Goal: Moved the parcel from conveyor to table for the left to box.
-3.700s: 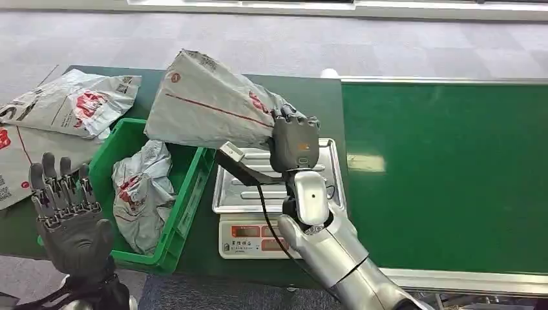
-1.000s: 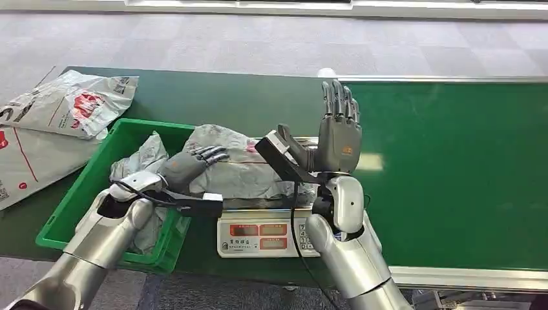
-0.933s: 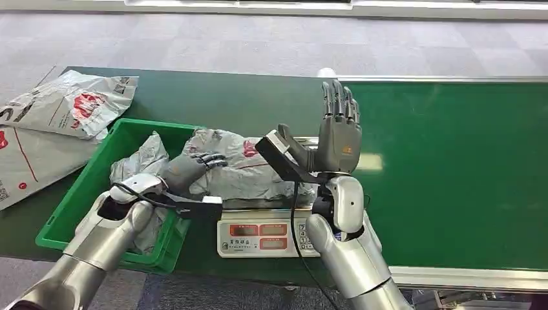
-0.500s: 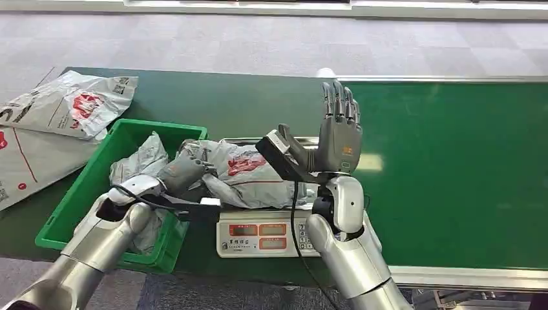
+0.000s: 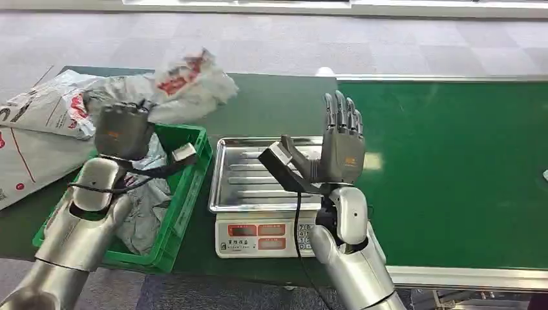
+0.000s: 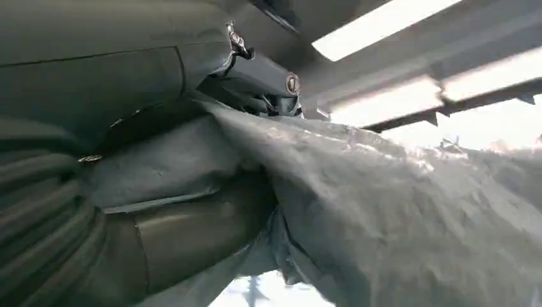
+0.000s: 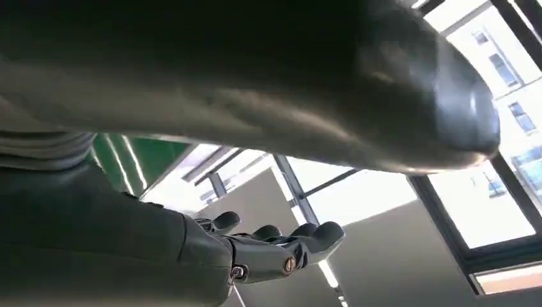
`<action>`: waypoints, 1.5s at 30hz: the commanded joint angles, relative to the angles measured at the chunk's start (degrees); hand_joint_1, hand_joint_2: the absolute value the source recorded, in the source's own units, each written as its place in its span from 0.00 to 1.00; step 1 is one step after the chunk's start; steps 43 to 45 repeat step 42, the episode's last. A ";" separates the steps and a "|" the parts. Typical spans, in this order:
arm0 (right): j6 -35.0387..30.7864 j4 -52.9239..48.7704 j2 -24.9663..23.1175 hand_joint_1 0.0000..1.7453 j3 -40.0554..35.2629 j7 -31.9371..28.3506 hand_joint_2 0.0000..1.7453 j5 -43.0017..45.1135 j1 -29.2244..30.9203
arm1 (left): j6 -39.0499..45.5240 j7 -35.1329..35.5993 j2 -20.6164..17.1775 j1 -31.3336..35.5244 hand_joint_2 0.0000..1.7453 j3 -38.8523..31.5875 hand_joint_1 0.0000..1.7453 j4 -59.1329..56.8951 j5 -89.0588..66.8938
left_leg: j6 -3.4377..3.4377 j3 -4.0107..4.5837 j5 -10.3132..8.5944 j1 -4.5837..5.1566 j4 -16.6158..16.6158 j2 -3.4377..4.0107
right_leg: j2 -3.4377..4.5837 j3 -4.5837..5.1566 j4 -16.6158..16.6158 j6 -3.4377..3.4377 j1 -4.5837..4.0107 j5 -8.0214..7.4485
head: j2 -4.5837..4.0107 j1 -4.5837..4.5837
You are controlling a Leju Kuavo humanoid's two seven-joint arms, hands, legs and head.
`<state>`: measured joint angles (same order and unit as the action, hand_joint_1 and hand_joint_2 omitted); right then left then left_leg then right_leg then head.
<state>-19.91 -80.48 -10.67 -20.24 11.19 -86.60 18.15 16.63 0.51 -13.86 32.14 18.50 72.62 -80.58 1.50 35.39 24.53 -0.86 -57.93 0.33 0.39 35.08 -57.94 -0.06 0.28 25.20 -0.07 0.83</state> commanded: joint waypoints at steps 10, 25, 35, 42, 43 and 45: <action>0.26 -0.11 1.46 0.00 1.93 0.40 0.00 -0.83 0.10 | -1.29 16.82 -3.36 -0.46 1.00 -14.46 0.53 5.91 -9.42 | -0.08 -0.13 0.02 0.01 0.08 -0.05 | -0.06 -0.16 0.08 -0.01 0.01 0.07 | 0.00 0.00; 0.20 0.03 1.48 0.00 1.82 0.41 0.00 -0.85 0.25 | -2.26 19.10 -2.57 -1.07 0.00 -14.28 0.00 4.56 -9.42 | -0.06 -0.14 0.00 -0.01 0.08 -0.19 | -0.22 -0.20 0.09 -0.04 0.01 0.08 | 0.00 0.00; -0.18 -1.55 1.77 0.00 2.00 1.50 0.00 -1.47 -1.06 | 5.70 14.80 3.87 -0.92 0.00 -21.69 0.00 10.64 -9.42 | -0.06 -0.03 0.00 -0.01 0.02 -0.24 | -0.27 -0.13 0.06 -0.02 0.01 0.09 | 0.00 0.00; -0.85 -0.33 1.86 0.00 3.05 1.51 0.00 -0.99 -0.92 | 22.18 -5.89 9.42 0.09 0.00 -27.29 0.00 14.43 15.70 | -0.11 -0.14 -0.02 0.00 0.09 -0.29 | -0.33 -0.24 0.12 -0.01 0.01 0.09 | 0.00 0.00; -0.85 -0.33 1.86 0.00 3.05 1.51 0.00 -0.99 -0.92 | 22.18 -5.89 9.42 0.09 0.00 -27.29 0.00 14.43 15.70 | -0.11 -0.14 -0.02 0.00 0.09 -0.29 | -0.33 -0.24 0.12 -0.01 0.01 0.09 | 0.00 0.00; -0.85 -0.33 1.86 0.00 3.05 1.51 0.00 -0.99 -0.92 | 22.18 -5.89 9.42 0.09 0.00 -27.29 0.00 14.43 15.70 | -0.11 -0.14 -0.02 0.00 0.09 -0.29 | -0.33 -0.24 0.12 -0.01 0.01 0.09 | 0.00 0.00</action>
